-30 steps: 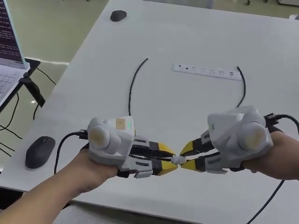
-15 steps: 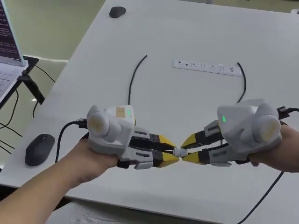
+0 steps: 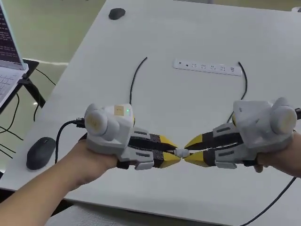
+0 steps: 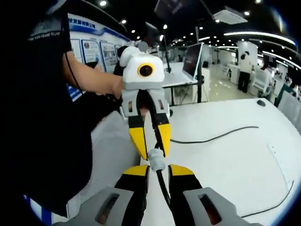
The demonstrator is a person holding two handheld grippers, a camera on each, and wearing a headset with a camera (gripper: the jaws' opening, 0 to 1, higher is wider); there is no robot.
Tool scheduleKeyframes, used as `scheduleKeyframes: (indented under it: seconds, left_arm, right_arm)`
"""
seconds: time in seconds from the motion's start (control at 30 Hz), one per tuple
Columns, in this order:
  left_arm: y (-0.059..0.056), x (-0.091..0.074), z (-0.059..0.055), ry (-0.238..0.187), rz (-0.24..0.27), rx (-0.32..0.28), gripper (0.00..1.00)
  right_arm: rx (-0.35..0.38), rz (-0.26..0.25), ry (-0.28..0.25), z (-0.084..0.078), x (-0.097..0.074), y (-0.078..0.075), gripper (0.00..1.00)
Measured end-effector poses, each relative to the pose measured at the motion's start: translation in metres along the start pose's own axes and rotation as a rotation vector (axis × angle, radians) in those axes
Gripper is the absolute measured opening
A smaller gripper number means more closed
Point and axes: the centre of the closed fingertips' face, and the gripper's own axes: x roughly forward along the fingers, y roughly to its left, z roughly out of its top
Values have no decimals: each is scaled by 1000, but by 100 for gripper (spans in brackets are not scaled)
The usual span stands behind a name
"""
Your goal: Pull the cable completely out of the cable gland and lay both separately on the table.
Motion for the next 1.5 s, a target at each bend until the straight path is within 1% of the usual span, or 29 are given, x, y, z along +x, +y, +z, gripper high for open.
scheduleKeyframes:
  seconds: [0.03, 0.07, 0.1, 0.13, 0.17, 0.2, 0.23, 0.27, 0.3, 0.33, 0.4, 0.43, 0.47, 0.53, 0.57, 0.63, 0.67, 0.8, 0.9, 0.97, 1.07, 1.17, 1.2, 1.23, 1.27, 1.3, 1.33, 1.37, 1.5]
  left_arm:
    - [0, 0, 1, -2, -1, 1, 15]
    - [0, 0, 2, -5, 0, 4, 15]
    - [0, 0, 4, -6, -1, 9, 15]
    - [0, 0, 5, -7, -2, 20, 15]
    - [-1, 0, 6, -7, -3, 25, 15]
    - [-1, -1, 8, -5, -4, 28, 15]
    - [-2, -1, 8, -3, -5, 42, 15]
    - [-3, -1, 8, 3, -11, 55, 15]
    - [-4, -1, 7, 11, -14, 63, 15]
    - [-2, -1, 8, 12, -7, 89, 15]
    - [-1, -2, 8, 8, -5, 90, 15]
    - [-1, -3, 9, 6, -7, 96, 15]
    - [0, -3, 9, 4, -7, 101, 15]
    - [-2, -3, 9, 9, -19, 109, 15]
    - [-2, -3, 8, 13, -19, 113, 15]
    - [-3, -2, 8, 21, -23, 119, 15]
    - [-4, -1, 9, 21, -23, 123, 15]
    - [-6, 1, 11, 26, -27, 135, 15]
    - [-7, 2, 11, 32, -36, 132, 14]
    - [-6, 2, 8, 45, -34, 130, 14]
    - [-4, 2, 7, 45, -30, 126, 14]
    - [-2, 2, 6, 44, -26, 119, 14]
    - [-1, 2, 6, 45, -26, 110, 14]
    - [-2, 2, 5, 43, -33, 80, 14]
    - [-1, 2, 5, 39, -32, 73, 14]
    - [0, 1, 5, 36, -28, 69, 14]
    - [-1, 2, 5, 34, -30, 42, 14]
    - [-2, 2, 5, 34, -34, 28, 14]
    - [-3, 3, 5, 41, -30, 3, 14]
  right_arm:
    - [92, 44, -22, 0, -2, 4, 16]
    - [109, 43, -29, -1, -4, 1, 16]
    - [114, 42, -46, 0, -7, -3, 14]
    - [178, 92, -103, 7, -10, 0, 13]
    - [247, 139, -130, 10, -12, 5, 14]
    - [299, 155, -138, 11, -13, 3, 15]
    - [299, 143, -137, 9, -13, -2, 15]
    - [313, 156, -154, 10, -13, -4, 16]
    - [331, 179, -166, 11, -13, -2, 15]
    - [360, 211, -158, 9, -12, 2, 14]
    - [354, 214, -167, 9, -10, 1, 14]
    - [369, 237, -177, 11, -9, 4, 14]
    - [381, 246, -176, 11, -8, 5, 13]
    - [382, 244, -169, 10, -5, 4, 12]
    - [389, 260, -163, 11, -4, 7, 12]
    - [402, 280, -178, 14, -4, 8, 10]
    - [413, 288, -177, 14, -4, 8, 9]
    - [422, 302, -166, 13, -3, 10, 10]
    - [415, 326, -132, 9, -1, 17, 9]
    - [407, 317, -128, 9, 0, 16, 9]
    - [386, 304, -134, 9, -1, 14, 8]
    - [345, 285, -134, 10, -1, 14, 8]
    - [338, 280, -131, 10, -1, 14, 8]
    - [326, 274, -126, 9, -2, 15, 8]
    - [302, 261, -123, 9, -2, 14, 7]
    - [253, 234, -125, 9, -2, 12, 7]
    - [246, 232, -119, 8, -2, 14, 7]
    - [222, 220, -112, 7, -2, 14, 7]
    - [167, 187, -101, 6, -1, 14, 7]
